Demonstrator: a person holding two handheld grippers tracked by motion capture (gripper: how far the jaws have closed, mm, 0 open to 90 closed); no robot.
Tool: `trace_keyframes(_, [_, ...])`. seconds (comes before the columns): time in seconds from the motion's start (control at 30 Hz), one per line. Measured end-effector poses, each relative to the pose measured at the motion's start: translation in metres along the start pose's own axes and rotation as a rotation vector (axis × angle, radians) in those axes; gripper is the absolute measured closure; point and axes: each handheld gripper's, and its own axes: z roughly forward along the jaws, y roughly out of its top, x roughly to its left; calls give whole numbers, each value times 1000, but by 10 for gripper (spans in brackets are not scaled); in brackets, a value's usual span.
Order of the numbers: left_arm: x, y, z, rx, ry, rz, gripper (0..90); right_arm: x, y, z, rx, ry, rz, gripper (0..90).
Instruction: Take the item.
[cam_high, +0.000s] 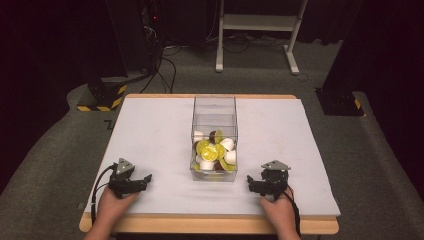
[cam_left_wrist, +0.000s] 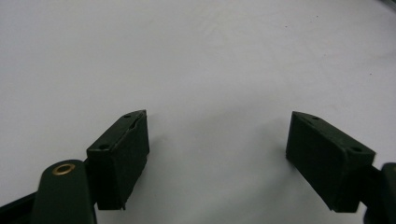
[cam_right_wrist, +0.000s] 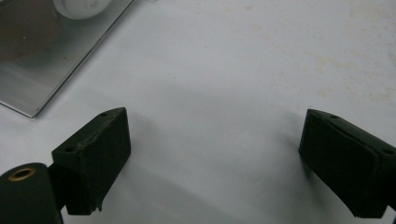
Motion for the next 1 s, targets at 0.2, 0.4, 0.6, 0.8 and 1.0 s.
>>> trace_keyframes(0.2, [0, 0, 0, -1, 3, 0, 214, 0, 0, 0, 1, -1, 3, 89])
trace_keyframes(0.4, [-1, 0, 0, 1, 8, 1, 215, 0, 0, 0, 1, -1, 2, 89])
trace_keyframes(0.6, [0, 1, 1, 5, 0, -5, 205, 0, 0, 0, 1, -1, 3, 89])
trace_keyframes(0.8, [-2, 1, 2, 19, -9, 8, 153, 0, 0, 0, 1, -1, 3, 89])
trace_keyframes(1.0, [-4, 1, 0, -3, -13, 25, 142, 0, 0, 0, 1, -1, 3, 89])
